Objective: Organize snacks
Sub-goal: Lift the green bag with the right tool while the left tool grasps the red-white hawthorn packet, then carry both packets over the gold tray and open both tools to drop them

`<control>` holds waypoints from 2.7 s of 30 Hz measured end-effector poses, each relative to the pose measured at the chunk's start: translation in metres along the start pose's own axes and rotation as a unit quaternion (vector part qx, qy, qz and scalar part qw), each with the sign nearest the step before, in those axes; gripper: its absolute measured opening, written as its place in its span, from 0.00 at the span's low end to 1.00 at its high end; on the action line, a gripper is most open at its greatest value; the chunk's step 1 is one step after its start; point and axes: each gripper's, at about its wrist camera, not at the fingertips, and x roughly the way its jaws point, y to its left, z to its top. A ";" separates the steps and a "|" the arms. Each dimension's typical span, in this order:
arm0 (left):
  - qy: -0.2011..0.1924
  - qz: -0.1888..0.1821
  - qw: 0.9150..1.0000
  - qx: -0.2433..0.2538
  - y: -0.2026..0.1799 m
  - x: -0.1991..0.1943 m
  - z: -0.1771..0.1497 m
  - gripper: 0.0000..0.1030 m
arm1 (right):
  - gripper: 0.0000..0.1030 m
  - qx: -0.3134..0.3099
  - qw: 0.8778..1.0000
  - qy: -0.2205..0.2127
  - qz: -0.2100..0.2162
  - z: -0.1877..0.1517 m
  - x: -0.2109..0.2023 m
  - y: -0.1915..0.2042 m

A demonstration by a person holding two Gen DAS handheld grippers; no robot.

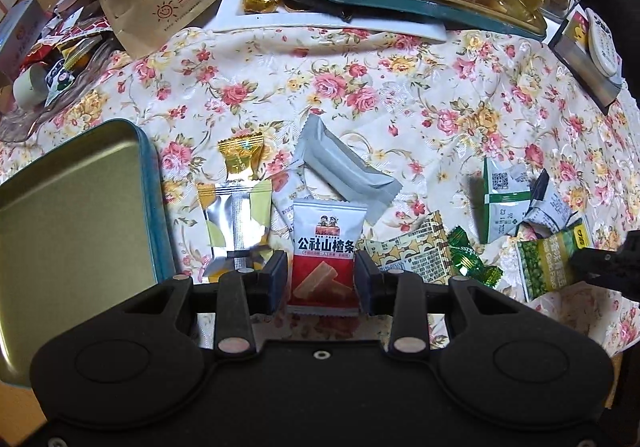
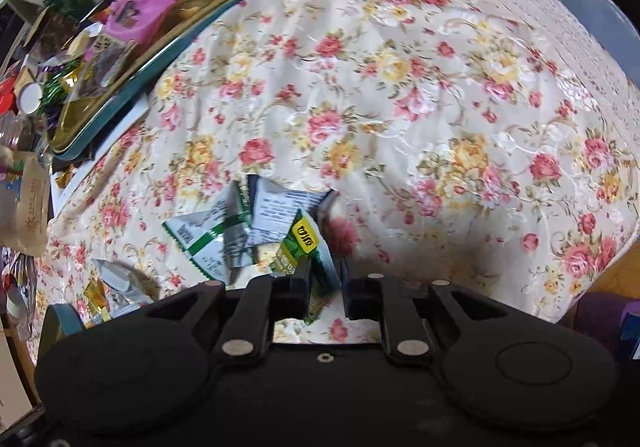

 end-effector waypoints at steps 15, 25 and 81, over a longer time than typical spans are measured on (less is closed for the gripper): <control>0.025 0.015 1.000 0.005 -0.008 0.033 -0.002 0.48 | 0.38 0.049 0.999 0.001 0.016 -0.002 -0.004 -0.028; 0.040 -0.004 0.999 -0.025 -0.001 0.035 0.000 0.41 | 0.40 0.000 1.000 0.007 0.016 -0.023 0.003 -0.005; -0.047 0.106 0.973 -0.199 0.211 -0.083 -0.014 0.43 | 0.39 -0.156 0.983 -0.080 0.045 -0.089 -0.048 0.144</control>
